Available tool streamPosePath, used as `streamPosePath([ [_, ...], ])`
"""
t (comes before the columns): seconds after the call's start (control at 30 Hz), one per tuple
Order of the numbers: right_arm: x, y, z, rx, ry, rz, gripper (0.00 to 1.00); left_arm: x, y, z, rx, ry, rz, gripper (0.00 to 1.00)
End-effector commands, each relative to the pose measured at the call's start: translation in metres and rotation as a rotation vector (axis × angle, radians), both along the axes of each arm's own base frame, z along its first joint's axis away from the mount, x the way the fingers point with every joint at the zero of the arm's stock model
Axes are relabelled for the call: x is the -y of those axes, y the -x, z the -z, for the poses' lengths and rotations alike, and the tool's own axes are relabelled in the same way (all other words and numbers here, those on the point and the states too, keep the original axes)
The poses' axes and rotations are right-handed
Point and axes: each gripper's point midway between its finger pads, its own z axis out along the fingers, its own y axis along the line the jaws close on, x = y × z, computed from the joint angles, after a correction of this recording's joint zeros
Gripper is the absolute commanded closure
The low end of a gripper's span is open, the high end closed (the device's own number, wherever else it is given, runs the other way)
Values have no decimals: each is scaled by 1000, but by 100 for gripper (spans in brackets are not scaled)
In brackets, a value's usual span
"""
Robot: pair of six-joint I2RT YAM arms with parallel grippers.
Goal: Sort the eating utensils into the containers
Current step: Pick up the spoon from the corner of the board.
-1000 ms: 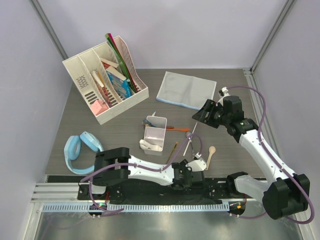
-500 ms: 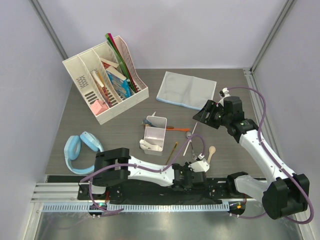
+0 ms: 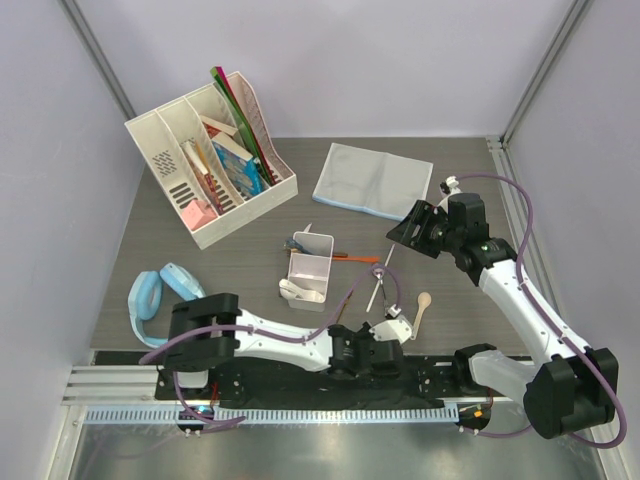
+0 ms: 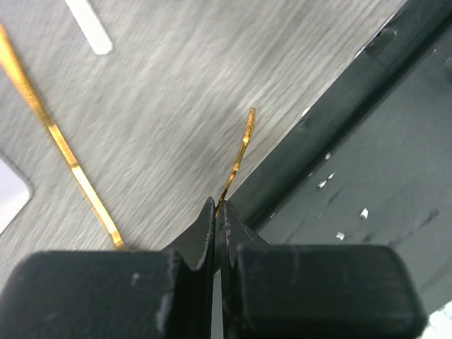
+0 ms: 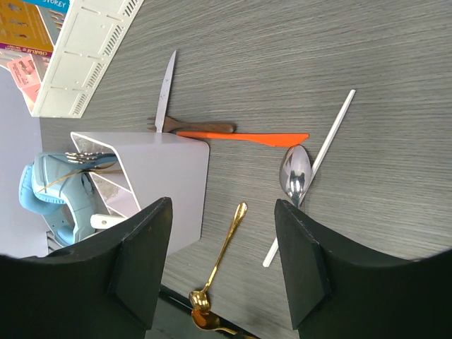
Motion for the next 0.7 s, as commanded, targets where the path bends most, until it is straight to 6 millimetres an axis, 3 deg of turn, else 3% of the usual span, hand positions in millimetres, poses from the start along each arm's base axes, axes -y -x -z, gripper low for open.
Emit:
streamPosePath([
  [0.0,2,-3,-8,36,-7,9,35,3,-11,-42,27,143,-61,100],
  [0.13,2,-3,-7,33,-8,12,35,-12,-28,-62,86,159,-119,100],
  [0.37,2,-3,-6,30,-6,9,35,-43,-53,-58,138,86,-213,100],
  [0.67,1,-4,-4,22,-10,7,35,-67,-73,-94,228,171,-315,100],
])
